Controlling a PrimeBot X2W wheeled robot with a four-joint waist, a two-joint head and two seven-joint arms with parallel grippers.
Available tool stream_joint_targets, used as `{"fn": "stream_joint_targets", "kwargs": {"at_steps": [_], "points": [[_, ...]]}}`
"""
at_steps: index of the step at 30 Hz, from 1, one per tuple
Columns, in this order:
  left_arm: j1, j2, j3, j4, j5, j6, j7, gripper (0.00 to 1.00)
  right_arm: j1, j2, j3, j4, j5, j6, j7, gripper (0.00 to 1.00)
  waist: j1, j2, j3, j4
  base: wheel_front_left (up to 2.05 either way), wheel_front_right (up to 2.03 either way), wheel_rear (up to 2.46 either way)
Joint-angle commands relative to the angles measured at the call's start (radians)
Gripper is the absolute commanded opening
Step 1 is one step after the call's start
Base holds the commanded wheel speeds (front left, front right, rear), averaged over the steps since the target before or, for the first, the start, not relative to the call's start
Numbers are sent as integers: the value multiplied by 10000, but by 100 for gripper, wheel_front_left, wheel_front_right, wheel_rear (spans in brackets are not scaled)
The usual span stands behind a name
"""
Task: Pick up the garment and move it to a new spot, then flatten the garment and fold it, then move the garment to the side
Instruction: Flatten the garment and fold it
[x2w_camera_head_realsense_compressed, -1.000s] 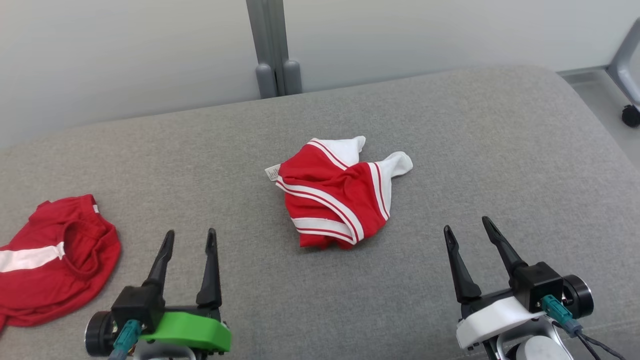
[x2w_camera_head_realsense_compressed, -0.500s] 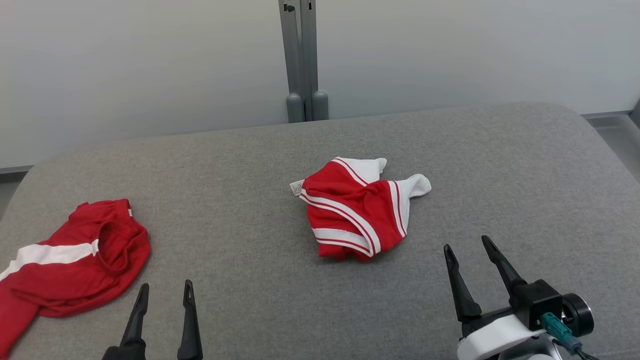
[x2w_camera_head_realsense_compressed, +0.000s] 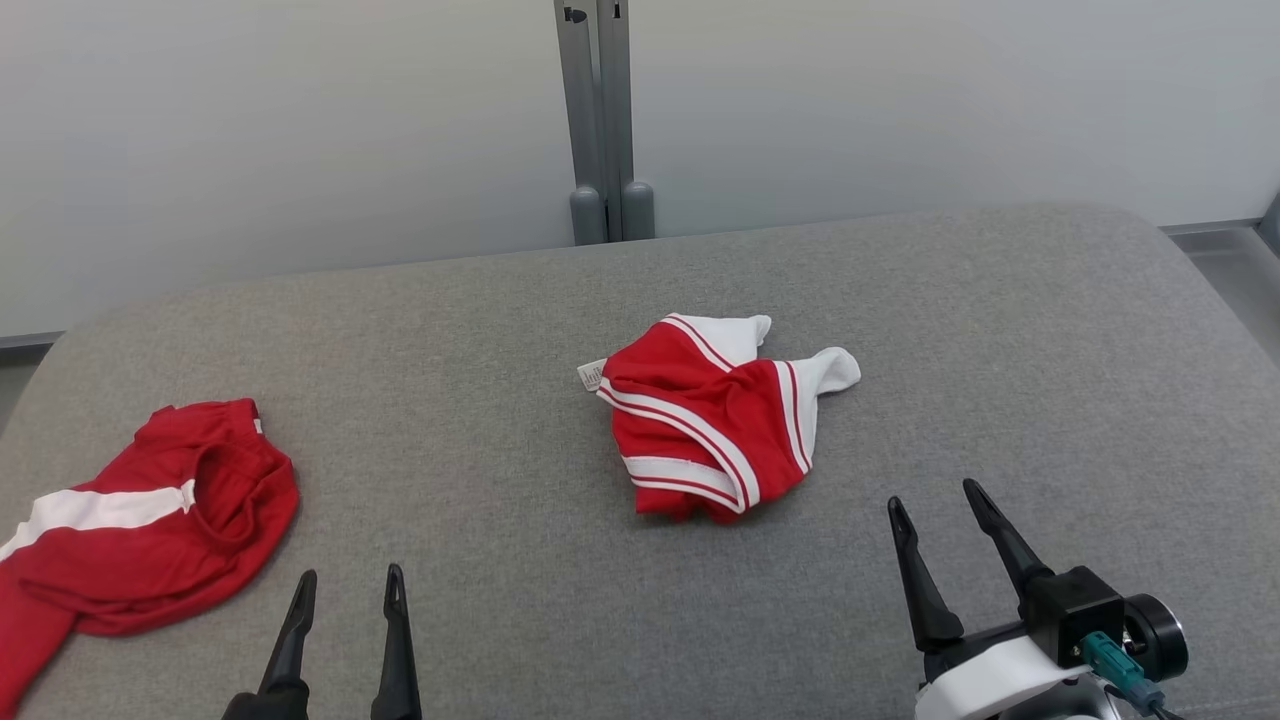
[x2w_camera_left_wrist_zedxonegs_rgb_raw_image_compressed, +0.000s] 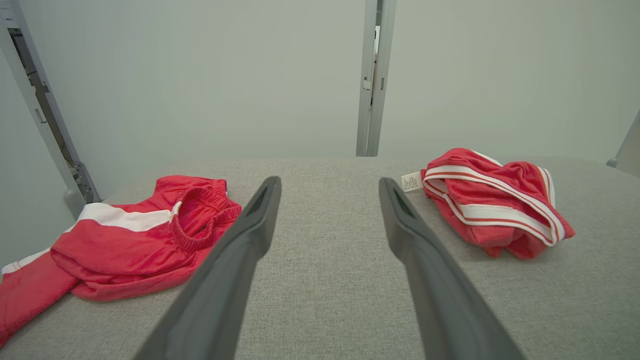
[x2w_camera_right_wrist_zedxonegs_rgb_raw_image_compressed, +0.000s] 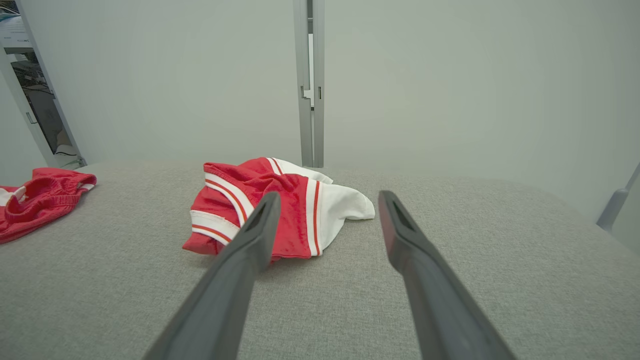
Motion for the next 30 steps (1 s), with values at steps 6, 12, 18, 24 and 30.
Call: {"fn": "stream_joint_targets", "kwargs": {"at_steps": [6, 12, 18, 24, 30], "points": [[-210, 0, -44, -84, -80, 86, -1, 100, -1, -20, -50, -65, 25, -14, -2, 100, 1, 0, -16, 52, 0, 0, 0], [-243, -1, -3, -100, -5, 56, -1, 100, -59, -20, -33, -48, 69, -14, -2, 100, 1, 0, -30, 58, 0, 0, 0], [-238, -1, -26, -84, 41, 39, -1, 100, -44, -20, 7, -34, 85, -14, -2, 100, 1, 0, -38, 17, 0, 0, 0], [-291, 0, -64, -29, 62, -2, -1, 100, -84, -19, -10, -18, 97, -14, -2, 100, 1, 0, -15, -11, 0, 0, 0], [-297, 0, -71, 20, 71, 13, -1, 100, -82, -20, -3, -3, 122, -14, -2, 100, 1, 0, -30, -28, 0, 0, 0]]}}
